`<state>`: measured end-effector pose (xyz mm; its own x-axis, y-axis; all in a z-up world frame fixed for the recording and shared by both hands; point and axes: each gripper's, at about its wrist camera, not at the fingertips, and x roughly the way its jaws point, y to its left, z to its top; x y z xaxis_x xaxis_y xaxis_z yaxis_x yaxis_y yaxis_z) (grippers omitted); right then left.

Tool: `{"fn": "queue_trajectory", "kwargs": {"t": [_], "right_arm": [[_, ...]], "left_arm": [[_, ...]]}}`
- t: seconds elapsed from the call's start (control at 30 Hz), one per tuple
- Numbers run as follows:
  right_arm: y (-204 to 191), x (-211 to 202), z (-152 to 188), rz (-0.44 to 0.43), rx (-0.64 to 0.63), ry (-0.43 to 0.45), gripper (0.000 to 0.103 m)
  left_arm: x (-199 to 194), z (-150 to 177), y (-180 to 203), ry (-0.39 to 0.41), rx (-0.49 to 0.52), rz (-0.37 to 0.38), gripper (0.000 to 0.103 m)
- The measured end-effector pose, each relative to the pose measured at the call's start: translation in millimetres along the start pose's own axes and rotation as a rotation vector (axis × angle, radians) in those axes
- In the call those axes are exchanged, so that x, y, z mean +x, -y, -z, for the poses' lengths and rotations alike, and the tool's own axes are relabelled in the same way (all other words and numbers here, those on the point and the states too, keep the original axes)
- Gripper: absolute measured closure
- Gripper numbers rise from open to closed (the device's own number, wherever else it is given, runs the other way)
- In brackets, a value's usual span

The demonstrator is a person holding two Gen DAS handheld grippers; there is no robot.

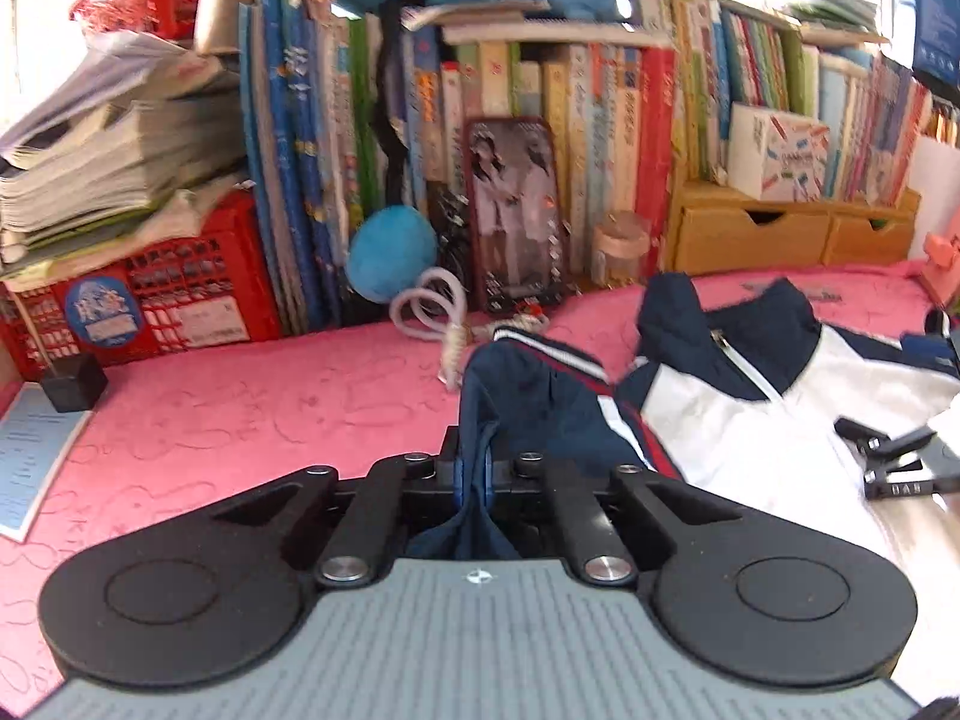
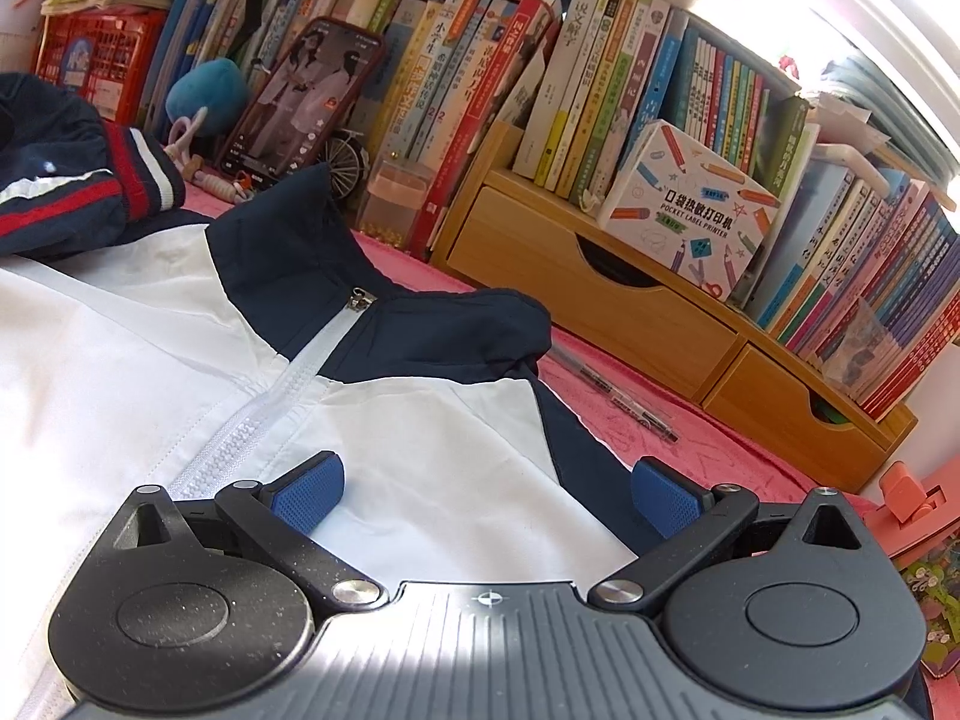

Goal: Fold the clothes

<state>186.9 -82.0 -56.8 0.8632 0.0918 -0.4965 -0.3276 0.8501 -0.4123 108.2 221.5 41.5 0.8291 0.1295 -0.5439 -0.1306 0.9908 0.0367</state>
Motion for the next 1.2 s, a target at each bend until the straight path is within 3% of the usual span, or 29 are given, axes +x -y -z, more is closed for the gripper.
{"fn": "queue_trajectory", "kwargs": {"t": [0.1, 0.2, 0.27, 0.33, 0.43, 0.5, 0.6, 0.7, 0.77, 0.87, 0.9, 0.97, 1.07, 1.13, 1.17, 1.2], "right_arm": [[-0.6, -0.2, 0.2, 0.003, -0.003, 0.001, 0.000], [-0.8, -0.3, 0.4, 0.004, -0.004, 0.001, 0.000], [-0.3, -0.2, 0.6, 0.004, -0.004, 0.002, 0.000], [-0.6, 0.0, 0.6, 0.007, -0.007, 0.003, 0.000], [-1.7, -0.6, 0.7, 0.013, -0.014, 0.005, 0.000], [-2.7, -0.9, 0.8, 0.018, -0.018, 0.006, 0.000], [-4.5, -1.3, 0.6, 0.025, -0.026, 0.009, 0.000], [-5.5, -1.3, 0.5, 0.029, -0.031, 0.010, 0.000], [-5.8, -1.2, 0.6, 0.031, -0.032, 0.010, 0.000], [-6.2, -0.9, 0.9, 0.035, -0.036, 0.012, 0.000], [-6.6, -1.0, 1.0, 0.037, -0.038, 0.013, 0.000], [-7.4, -1.1, 1.4, 0.040, -0.042, 0.014, 0.000], [-7.7, -1.1, 1.1, 0.043, -0.044, 0.015, 0.000], [-8.2, -1.4, 0.9, 0.045, -0.047, 0.016, 0.000], [-8.4, -1.6, 0.8, 0.047, -0.049, 0.016, 0.000], [-8.7, -1.9, 0.6, 0.048, -0.050, 0.017, 0.000]], "left_arm": [[-33.3, -18.2, -46.4, 0.168, -0.137, -0.165, 0.097], [-54.6, -20.3, -100.6, 0.253, -0.278, -0.332, 0.096], [-52.3, -10.8, -127.0, 0.222, -0.306, -0.441, 0.094], [-37.7, 3.9, -149.3, 0.129, -0.347, -0.533, 0.093], [-10.4, 31.3, -180.8, -0.034, -0.483, -0.551, 0.092], [4.0, 49.6, -193.8, -0.116, -0.556, -0.514, 0.091], [13.0, 66.0, -189.1, -0.170, -0.516, -0.507, 0.082], [14.8, 66.2, -182.8, -0.176, -0.422, -0.554, 0.072], [10.2, 66.2, -185.6, -0.171, -0.424, -0.592, 0.063], [3.7, 66.2, -195.7, -0.118, -0.484, -0.640, 0.036], [3.1, 67.0, -198.6, -0.109, -0.494, -0.650, 0.019], [10.7, 69.5, -207.2, -0.142, -0.520, -0.614, 0.009], [26.3, 75.7, -215.2, -0.191, -0.580, -0.528, 0.013], [29.0, 73.4, -208.4, -0.157, -0.555, -0.569, 0.067], [28.0, 70.1, -205.8, -0.141, -0.553, -0.591, 0.078], [24.0, 65.9, -203.9, -0.107, -0.555, -0.601, 0.095]]}}
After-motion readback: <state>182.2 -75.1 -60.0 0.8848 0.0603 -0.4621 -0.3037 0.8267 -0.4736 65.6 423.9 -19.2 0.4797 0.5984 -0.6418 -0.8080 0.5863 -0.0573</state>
